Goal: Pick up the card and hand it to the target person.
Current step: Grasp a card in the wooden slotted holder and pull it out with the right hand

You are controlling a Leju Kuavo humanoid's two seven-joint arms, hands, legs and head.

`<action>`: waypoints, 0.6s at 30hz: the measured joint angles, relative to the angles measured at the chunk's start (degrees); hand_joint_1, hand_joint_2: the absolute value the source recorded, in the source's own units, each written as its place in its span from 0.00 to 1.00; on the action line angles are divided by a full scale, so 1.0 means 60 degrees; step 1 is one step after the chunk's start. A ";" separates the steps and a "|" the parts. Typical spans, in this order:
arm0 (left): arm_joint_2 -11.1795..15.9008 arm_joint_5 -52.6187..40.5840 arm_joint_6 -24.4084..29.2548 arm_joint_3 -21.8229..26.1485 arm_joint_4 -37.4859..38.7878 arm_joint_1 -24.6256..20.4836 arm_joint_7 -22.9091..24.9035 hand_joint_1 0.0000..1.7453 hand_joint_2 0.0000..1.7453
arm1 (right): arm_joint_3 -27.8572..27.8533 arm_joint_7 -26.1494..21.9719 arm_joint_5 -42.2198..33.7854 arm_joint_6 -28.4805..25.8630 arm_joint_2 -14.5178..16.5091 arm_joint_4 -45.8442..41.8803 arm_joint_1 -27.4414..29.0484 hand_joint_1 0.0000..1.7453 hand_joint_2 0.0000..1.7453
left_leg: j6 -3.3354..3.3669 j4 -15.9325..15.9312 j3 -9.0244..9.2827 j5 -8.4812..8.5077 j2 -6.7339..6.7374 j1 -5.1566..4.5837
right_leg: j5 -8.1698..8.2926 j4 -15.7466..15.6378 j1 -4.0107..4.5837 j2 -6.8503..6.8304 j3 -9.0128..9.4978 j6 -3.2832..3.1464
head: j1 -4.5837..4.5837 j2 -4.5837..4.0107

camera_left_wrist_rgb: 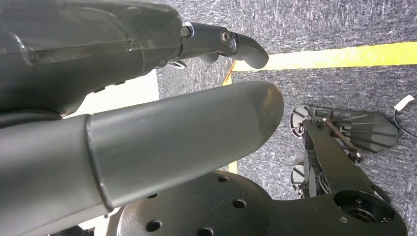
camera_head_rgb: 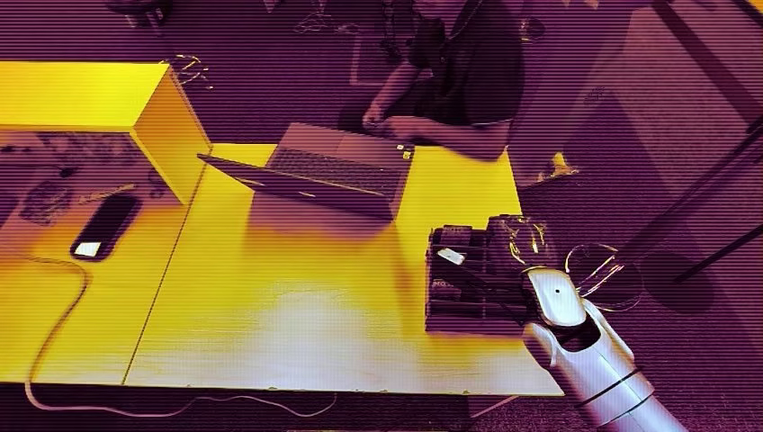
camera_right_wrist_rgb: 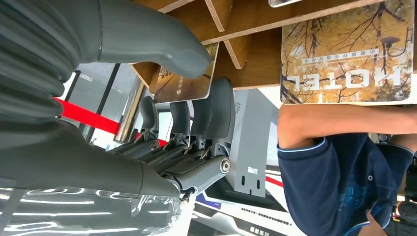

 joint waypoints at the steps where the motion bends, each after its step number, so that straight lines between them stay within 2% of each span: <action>1: 0.0000 0.0000 0.0000 0.0000 0.0000 0.0000 0.0000 0.00 0.00 | 0.0000 0.0000 0.0000 0.0003 0.0000 0.0000 0.0000 0.81 1.00 | 0.0000 0.0000 0.0000 0.0000 0.0000 0.0000 | 0.0000 0.0000 0.0000 0.0000 0.0000 0.0000 | 0.0000 0.0000; 5: 0.0000 0.0006 0.0002 0.0000 0.0000 0.0000 0.0000 0.00 0.00 | 0.0001 0.0005 0.0001 0.0011 0.0000 -0.0002 -0.0008 0.99 1.00 | 0.0000 0.0000 0.0001 0.0000 0.0000 0.0000 | 0.0000 0.0000 0.0000 0.0000 0.0001 0.0000 | 0.0000 0.0000; 18: 0.0005 0.0007 0.0029 0.0000 0.0000 0.0002 0.0012 0.00 0.00 | 0.0076 0.0037 0.0242 0.0221 -0.0195 -0.0080 -0.0165 1.00 1.00 | 0.0000 0.0003 -0.0001 0.0000 0.0000 0.0000 | 0.0000 0.0000 0.0000 -0.0001 0.0001 0.0000 | 0.0001 0.0000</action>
